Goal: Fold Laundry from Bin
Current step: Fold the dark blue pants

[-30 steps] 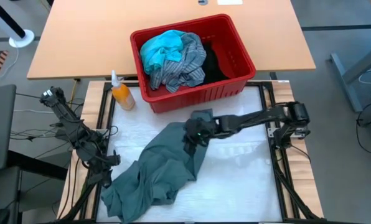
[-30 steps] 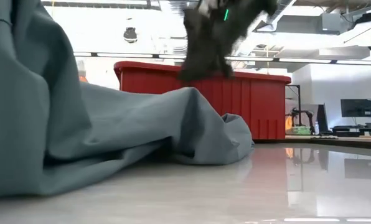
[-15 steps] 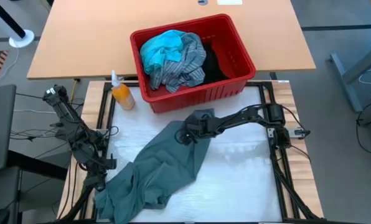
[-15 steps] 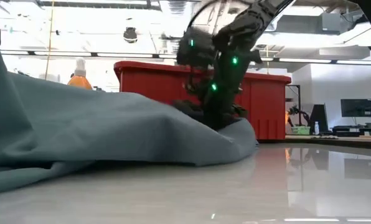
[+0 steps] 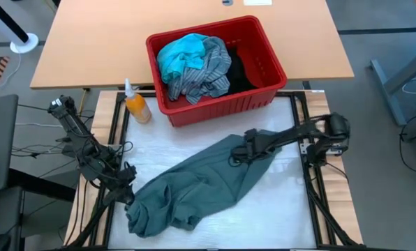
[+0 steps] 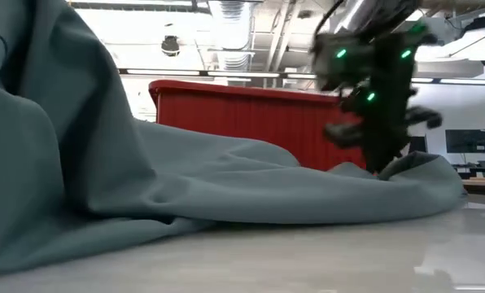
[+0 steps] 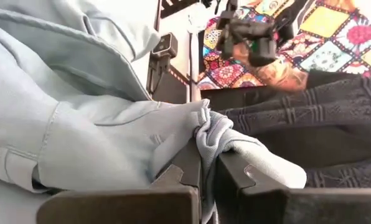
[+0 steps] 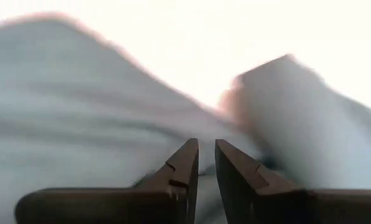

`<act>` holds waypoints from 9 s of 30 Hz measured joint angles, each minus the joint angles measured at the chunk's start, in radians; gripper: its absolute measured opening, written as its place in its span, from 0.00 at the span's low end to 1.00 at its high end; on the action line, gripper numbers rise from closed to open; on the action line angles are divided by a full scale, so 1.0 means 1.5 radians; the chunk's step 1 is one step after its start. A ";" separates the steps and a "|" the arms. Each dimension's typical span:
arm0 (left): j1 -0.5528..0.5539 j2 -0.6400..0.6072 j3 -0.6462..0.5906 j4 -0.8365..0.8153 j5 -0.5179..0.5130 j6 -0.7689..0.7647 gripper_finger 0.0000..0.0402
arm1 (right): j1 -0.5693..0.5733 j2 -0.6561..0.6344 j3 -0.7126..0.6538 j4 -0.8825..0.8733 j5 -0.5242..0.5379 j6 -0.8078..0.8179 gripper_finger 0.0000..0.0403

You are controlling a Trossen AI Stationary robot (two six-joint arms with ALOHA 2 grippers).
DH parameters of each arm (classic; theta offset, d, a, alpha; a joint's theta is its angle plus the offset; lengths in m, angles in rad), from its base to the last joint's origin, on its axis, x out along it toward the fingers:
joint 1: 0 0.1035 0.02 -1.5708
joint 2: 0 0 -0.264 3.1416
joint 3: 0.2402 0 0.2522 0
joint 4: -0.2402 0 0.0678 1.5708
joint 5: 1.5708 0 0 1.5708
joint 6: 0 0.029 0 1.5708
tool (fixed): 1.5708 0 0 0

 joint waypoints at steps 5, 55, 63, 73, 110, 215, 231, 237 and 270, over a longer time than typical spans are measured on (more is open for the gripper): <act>0.001 0.000 0.000 -0.045 0.020 0.022 0.00 | 0.029 -0.123 -0.005 0.078 0.111 -0.076 0.20; 0.001 -0.085 0.069 -0.382 0.413 -0.177 0.50 | -0.120 -0.192 -0.010 0.016 -0.078 -0.240 0.62; 0.001 -0.128 0.181 -0.480 0.061 -0.062 0.48 | -0.161 -0.192 -0.104 0.022 -0.091 -0.058 0.60; 0.002 -0.052 0.181 -0.443 -0.110 0.173 0.48 | -0.122 -0.192 -0.183 0.016 -0.059 0.194 0.59; 0.129 0.198 0.015 -0.269 -0.241 0.134 0.48 | -0.064 -0.393 0.081 -0.213 -0.014 -0.105 0.07; 0.248 0.353 0.015 -0.182 -0.147 0.087 0.48 | -0.022 -0.477 -0.109 -0.084 0.050 -0.062 0.09; 0.239 0.371 0.015 -0.138 -0.113 0.125 0.48 | 0.179 -0.317 -0.235 0.124 -0.179 0.201 0.17; 0.232 0.371 0.015 -0.138 -0.112 0.123 0.48 | 0.227 -0.308 -0.229 0.120 -0.177 0.239 0.19; 0.232 0.371 0.015 -0.122 -0.068 0.124 0.48 | -0.166 -0.238 -0.230 0.031 -0.127 -0.009 0.52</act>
